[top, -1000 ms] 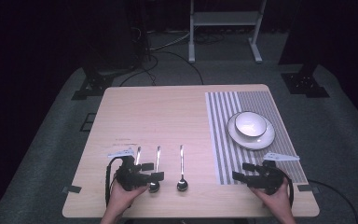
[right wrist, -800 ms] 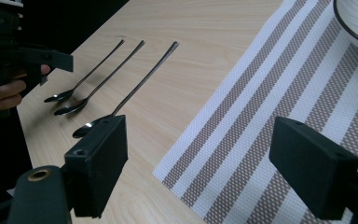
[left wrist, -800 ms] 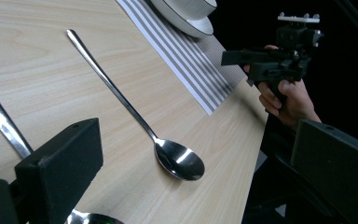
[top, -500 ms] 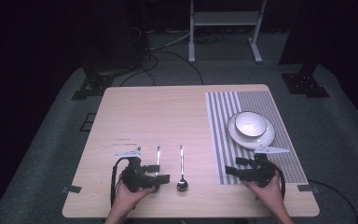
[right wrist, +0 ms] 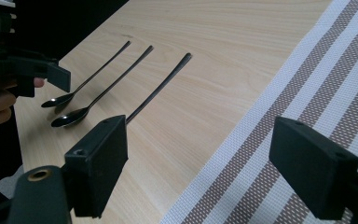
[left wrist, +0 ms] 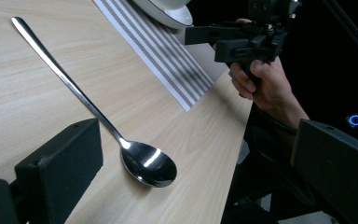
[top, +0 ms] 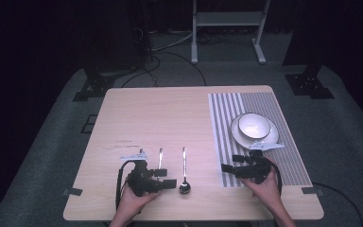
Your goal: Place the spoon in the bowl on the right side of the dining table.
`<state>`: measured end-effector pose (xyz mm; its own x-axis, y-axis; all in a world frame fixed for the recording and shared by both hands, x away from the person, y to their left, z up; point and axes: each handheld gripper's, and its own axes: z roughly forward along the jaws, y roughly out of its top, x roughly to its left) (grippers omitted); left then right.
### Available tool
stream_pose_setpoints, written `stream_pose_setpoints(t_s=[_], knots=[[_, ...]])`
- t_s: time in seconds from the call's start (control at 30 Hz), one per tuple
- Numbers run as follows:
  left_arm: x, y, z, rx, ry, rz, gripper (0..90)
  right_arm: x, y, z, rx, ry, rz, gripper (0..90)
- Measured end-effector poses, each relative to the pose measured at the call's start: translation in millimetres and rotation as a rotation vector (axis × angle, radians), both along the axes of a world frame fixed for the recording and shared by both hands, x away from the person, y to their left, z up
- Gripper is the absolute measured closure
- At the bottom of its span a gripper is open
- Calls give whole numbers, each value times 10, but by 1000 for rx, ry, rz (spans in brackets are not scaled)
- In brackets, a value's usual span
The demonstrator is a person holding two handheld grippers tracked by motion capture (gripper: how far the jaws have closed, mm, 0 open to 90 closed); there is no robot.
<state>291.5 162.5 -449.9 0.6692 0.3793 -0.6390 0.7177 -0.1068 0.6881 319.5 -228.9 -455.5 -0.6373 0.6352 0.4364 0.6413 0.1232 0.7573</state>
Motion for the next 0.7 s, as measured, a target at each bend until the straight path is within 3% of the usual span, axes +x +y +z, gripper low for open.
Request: stream_pose_setpoints(t_s=[0.43,0.7], knots=[[-7,-118,12,-13,16,-47,8,74,151,21,-13,5,32,182],[-20,-278,-73,-18,54,-98,8,106,244,23,-16,13,55,186]])
